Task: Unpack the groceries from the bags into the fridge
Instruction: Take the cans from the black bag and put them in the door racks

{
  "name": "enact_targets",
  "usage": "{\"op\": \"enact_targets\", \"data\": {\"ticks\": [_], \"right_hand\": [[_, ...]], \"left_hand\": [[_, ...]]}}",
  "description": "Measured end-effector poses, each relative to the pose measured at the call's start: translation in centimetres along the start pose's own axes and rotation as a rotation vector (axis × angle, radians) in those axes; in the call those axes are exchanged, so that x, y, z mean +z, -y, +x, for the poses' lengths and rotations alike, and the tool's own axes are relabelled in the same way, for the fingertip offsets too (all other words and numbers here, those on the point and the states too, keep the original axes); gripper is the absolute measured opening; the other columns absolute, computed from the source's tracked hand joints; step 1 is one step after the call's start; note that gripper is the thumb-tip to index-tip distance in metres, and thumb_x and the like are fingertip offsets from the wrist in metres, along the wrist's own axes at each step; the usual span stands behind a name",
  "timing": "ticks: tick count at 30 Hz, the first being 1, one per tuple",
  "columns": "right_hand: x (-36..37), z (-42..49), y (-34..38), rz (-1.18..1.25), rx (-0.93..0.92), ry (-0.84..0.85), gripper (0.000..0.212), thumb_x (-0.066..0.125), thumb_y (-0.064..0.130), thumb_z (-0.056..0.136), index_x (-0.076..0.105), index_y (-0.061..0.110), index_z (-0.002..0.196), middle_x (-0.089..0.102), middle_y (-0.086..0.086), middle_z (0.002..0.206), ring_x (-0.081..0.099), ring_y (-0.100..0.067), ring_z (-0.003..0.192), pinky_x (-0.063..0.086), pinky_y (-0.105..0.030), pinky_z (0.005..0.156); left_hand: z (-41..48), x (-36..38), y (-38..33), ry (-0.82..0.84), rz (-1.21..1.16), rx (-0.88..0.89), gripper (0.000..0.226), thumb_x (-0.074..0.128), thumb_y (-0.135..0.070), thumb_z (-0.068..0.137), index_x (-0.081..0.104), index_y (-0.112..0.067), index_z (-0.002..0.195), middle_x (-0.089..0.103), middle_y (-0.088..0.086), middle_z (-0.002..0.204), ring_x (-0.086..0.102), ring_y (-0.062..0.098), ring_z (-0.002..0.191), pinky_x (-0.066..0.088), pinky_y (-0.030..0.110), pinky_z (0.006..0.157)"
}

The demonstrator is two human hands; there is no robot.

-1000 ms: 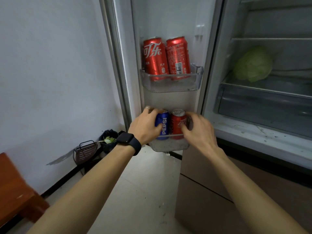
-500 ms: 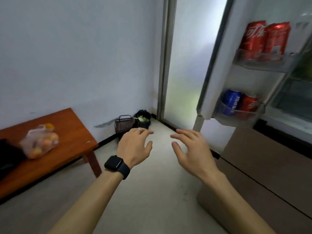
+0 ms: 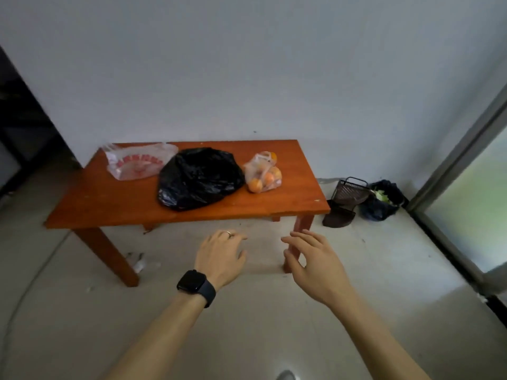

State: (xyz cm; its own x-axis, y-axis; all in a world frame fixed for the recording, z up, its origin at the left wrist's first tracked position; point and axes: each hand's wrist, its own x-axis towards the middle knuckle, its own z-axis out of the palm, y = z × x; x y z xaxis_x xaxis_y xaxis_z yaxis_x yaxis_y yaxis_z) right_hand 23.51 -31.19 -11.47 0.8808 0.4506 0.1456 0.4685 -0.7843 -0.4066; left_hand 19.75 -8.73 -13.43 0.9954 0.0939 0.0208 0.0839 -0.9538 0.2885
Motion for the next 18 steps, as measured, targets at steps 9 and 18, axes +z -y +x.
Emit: {"op": "enact_targets", "data": {"ticks": [9,18], "right_hand": [[11.3,13.5,5.9,0.088,-0.076,0.241,0.043,0.042,0.048,0.102,0.049,0.035,0.142,0.049,0.014,0.147,0.030,-0.010,0.143,0.026,-0.028,0.115],[18.4,28.1,8.4,0.184,0.047,0.425,0.046,0.051,0.041,0.101,0.046,0.024,0.143,0.054,0.001,0.141,0.044,-0.022,0.134,0.040,-0.034,0.106]], "left_hand": [[7.4,0.0,15.4,0.020,-0.039,-0.214,0.043,0.052,-0.039,0.097,0.049,-0.033,0.139,0.052,-0.005,0.139,0.046,0.017,0.129,0.042,0.035,0.104],[18.8,-1.8,25.5,0.065,-0.090,-0.229,0.043,0.052,-0.038,0.097,0.049,-0.033,0.139,0.043,-0.004,0.145,0.040,0.018,0.133,0.041,0.036,0.104]]}}
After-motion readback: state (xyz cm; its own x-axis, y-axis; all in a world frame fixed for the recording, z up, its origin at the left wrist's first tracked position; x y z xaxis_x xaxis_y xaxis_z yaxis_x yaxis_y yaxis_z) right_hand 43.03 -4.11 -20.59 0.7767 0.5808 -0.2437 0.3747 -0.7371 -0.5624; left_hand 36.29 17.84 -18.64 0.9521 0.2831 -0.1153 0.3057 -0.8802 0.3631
